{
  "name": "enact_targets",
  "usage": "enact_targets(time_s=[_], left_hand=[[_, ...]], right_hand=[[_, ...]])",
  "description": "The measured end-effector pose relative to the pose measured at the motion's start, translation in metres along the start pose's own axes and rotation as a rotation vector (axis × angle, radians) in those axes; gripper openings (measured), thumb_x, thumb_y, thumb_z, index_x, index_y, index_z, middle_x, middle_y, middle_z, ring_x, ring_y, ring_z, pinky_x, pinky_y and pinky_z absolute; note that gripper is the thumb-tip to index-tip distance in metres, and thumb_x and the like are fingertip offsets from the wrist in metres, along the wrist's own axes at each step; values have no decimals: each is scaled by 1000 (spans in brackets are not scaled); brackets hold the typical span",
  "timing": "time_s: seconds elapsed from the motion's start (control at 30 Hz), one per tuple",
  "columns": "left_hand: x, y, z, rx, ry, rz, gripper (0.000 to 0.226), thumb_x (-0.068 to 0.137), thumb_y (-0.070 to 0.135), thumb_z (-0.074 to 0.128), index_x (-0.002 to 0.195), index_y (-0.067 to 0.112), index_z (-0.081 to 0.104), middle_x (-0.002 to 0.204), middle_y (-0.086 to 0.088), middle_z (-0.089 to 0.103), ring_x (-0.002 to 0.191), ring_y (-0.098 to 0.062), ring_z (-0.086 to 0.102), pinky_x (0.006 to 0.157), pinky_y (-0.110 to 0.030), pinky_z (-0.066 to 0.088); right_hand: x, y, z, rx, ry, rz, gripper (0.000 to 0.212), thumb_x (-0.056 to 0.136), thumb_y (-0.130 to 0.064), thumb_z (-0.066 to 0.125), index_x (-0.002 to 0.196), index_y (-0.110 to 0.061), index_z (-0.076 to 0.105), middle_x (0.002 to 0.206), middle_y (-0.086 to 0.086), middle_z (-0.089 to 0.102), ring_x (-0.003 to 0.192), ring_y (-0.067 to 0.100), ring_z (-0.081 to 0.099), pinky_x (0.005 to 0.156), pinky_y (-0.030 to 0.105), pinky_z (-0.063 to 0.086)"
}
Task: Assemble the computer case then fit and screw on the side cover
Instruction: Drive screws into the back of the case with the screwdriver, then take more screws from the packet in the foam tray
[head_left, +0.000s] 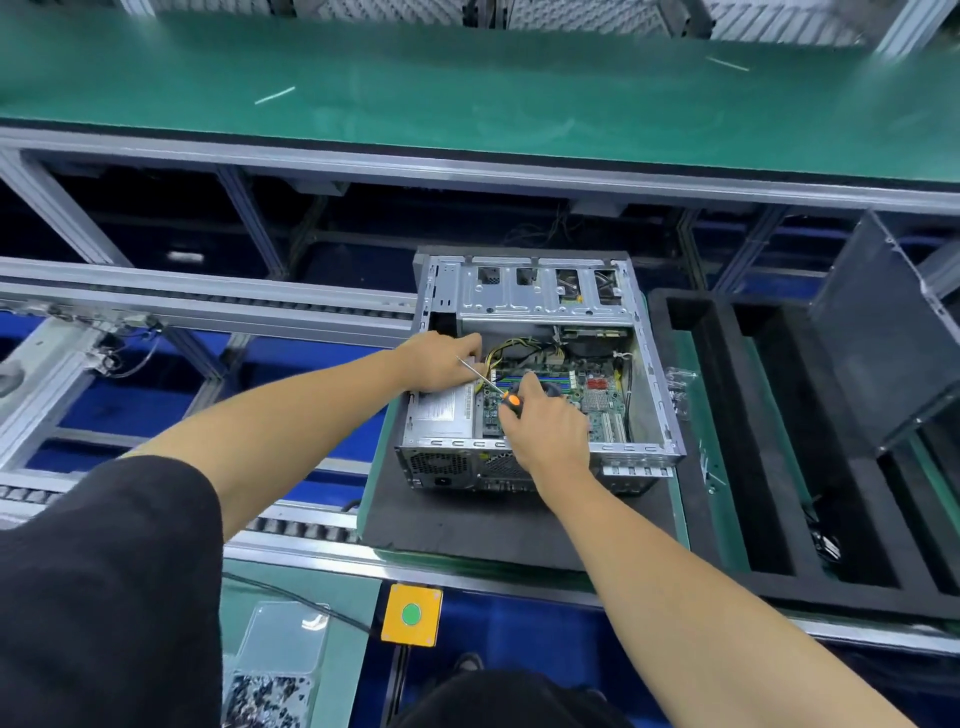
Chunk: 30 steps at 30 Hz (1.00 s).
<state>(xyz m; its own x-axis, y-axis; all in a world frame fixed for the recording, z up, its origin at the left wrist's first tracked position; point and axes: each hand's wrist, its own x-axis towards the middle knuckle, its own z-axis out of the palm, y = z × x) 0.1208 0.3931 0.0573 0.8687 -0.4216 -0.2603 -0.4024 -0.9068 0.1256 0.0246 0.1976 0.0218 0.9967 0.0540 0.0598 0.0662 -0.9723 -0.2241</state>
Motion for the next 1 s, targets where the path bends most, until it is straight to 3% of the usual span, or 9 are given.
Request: enact_targets(time_s=[0.13, 0.27, 0.47, 0.6, 0.7, 0.8, 0.93, 1.0], left_hand=[[8, 0, -5, 9, -47, 48, 29, 105, 44, 39, 106, 16, 44, 76, -7, 61, 72, -28, 54, 67, -37, 35], [15, -7, -7, -42, -116, 85, 19, 103, 37, 42, 100, 18, 43, 78, -8, 61, 70, -26, 50, 66, -38, 38], [27, -9, -12, -34, -180, 63, 32, 105, 49, 38, 89, 23, 46, 79, 0, 59, 74, -21, 55, 66, -34, 39], [46, 12, -34, -1, -107, 171, 29, 102, 53, 42, 84, 34, 52, 79, 6, 62, 75, -16, 60, 63, -30, 41], [75, 44, -52, -54, 37, 270, 20, 99, 40, 57, 91, 22, 60, 83, 4, 60, 88, -21, 52, 76, -35, 36], [102, 91, -57, -135, 87, 354, 11, 97, 31, 63, 87, 26, 60, 81, 16, 56, 94, -19, 44, 83, -35, 28], [132, 162, -50, -179, 138, 406, 9, 94, 27, 65, 87, 22, 62, 85, 9, 60, 96, -22, 48, 83, -34, 28], [147, 193, -43, -136, 109, 410, 9, 94, 30, 63, 91, 21, 64, 91, 4, 63, 99, -24, 47, 89, -38, 35]], right_hand=[[-2, -7, -6, 30, -1, -2, 37, 101, -47, 44, 122, -17, 42, 59, -3, 41, 55, 30, 56, 45, 31, 32], [-4, -15, -9, 67, -25, 6, 43, 101, -49, 44, 129, -17, 39, 78, 7, 65, 69, 34, 68, 53, 35, 40], [-3, -14, -13, 136, -40, 14, 32, 101, -46, 45, 114, -17, 41, 79, 8, 65, 65, 33, 64, 50, 33, 35], [14, 5, -38, 273, 88, 143, 29, 99, -48, 47, 95, -23, 34, 65, -1, 52, 57, 28, 49, 52, 35, 31], [46, 47, -71, 390, 178, 232, 24, 96, -46, 48, 90, -24, 41, 61, -7, 48, 60, 27, 51, 58, 36, 34], [80, 110, -96, 440, 198, 262, 19, 96, -39, 47, 84, -25, 41, 67, -4, 54, 66, 29, 54, 59, 37, 36], [108, 202, -99, 400, 53, 261, 25, 97, -33, 42, 76, -22, 35, 72, -2, 53, 70, 27, 51, 55, 34, 28], [116, 242, -90, 388, -39, 276, 23, 98, -33, 41, 79, -20, 39, 77, 1, 56, 76, 29, 53, 58, 35, 33]])
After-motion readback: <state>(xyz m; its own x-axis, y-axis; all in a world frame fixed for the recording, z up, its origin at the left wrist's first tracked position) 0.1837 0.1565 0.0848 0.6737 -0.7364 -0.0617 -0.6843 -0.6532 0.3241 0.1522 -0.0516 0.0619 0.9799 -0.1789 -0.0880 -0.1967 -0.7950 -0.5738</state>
